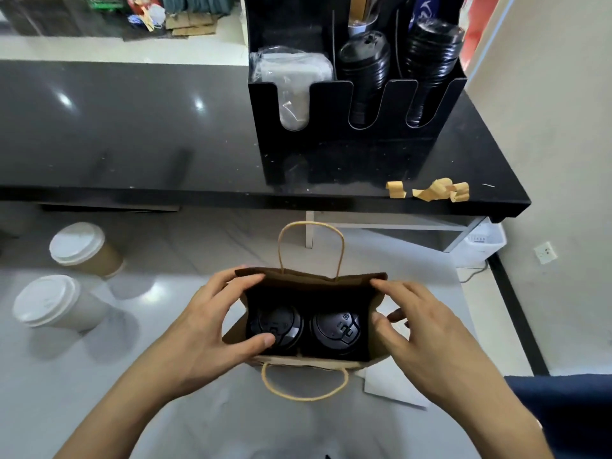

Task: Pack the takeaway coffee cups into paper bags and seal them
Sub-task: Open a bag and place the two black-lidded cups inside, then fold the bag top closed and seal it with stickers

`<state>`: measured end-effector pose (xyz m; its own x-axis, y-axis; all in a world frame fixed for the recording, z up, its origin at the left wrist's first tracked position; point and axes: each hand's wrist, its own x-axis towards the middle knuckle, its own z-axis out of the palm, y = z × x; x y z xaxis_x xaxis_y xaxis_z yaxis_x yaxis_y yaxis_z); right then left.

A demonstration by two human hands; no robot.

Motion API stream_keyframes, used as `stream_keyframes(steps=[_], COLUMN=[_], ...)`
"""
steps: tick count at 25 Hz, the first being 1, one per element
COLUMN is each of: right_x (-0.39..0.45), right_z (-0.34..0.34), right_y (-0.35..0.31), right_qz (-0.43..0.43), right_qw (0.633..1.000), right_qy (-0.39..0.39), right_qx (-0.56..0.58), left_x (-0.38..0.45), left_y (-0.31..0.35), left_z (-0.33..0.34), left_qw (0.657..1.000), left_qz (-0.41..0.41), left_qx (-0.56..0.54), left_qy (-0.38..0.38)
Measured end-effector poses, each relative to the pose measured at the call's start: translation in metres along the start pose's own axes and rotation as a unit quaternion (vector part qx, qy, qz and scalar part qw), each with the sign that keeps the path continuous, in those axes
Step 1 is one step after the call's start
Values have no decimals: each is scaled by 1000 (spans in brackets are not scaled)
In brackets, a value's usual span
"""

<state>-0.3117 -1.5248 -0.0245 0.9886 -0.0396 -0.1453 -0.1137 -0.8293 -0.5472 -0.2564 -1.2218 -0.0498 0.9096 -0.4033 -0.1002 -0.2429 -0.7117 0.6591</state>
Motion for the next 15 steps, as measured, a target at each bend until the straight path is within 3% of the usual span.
stream_keyframes(steps=[8, 15], right_x=[15, 44], right_z=[-33, -64], right_y=[4, 0], right_qz=[-48, -103], right_qw=[998, 990], right_qy=[44, 97], right_qx=[15, -16], left_x=[-1, 21], left_y=[22, 45], left_z=[-22, -41], left_qw=[999, 991], left_qz=[12, 72], left_qx=[17, 18], left_qy=[46, 111])
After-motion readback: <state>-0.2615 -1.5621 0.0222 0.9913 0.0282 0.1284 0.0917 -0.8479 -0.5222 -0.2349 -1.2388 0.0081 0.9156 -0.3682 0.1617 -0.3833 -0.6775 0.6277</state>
